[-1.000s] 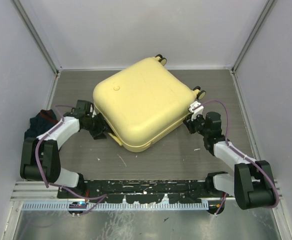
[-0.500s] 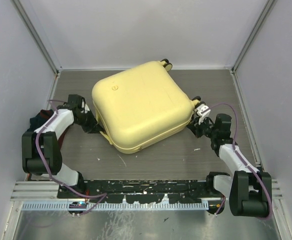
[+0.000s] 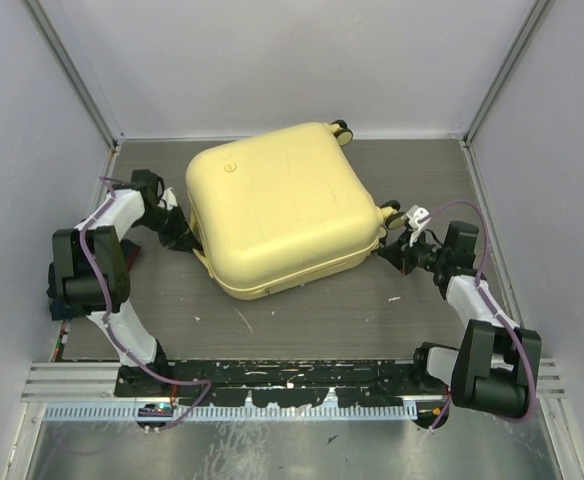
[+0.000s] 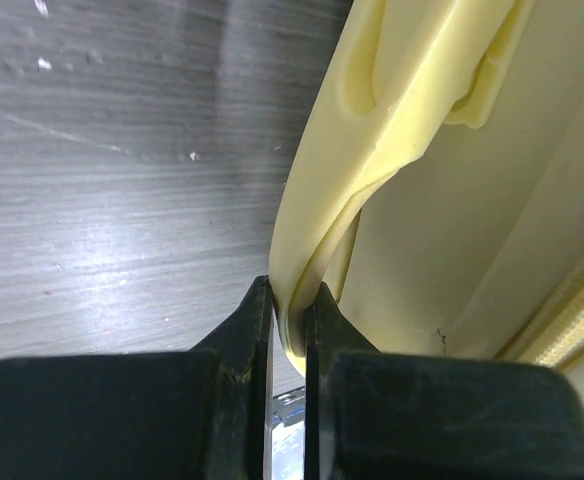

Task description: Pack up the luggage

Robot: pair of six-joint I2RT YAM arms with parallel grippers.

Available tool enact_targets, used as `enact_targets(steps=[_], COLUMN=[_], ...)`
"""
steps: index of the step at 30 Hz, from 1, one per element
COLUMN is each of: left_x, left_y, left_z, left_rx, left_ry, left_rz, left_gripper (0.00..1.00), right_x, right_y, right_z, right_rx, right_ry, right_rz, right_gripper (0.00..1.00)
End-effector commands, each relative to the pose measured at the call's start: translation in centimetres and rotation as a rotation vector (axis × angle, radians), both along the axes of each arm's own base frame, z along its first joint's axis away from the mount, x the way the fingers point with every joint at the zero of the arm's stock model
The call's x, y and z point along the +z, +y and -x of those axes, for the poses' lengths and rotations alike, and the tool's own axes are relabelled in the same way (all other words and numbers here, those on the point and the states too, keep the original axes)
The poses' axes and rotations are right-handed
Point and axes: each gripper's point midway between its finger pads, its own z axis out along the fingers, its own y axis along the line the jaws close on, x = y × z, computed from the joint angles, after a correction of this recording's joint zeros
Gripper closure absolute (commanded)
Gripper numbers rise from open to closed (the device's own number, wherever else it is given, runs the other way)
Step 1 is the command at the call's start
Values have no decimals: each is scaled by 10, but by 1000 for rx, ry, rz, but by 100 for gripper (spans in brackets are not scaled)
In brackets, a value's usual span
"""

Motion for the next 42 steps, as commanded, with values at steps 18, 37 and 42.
enact_targets(steps=[18, 37, 42], left_x=[-18, -23, -20], left_y=[86, 67, 60], left_z=[-83, -129, -132], left_rx=[-64, -309, -372], left_ry=[-180, -271, -286], left_rz=[-278, -247, -250], left_gripper=[100, 100, 100], right_x=[75, 43, 44], right_y=[-64, -22, 10], right_z=[-127, -209, -236], right_rx=[-216, 37, 54], right_ry=[-203, 9, 55], right_rz=[-159, -295, -397], right_gripper=[99, 99, 98])
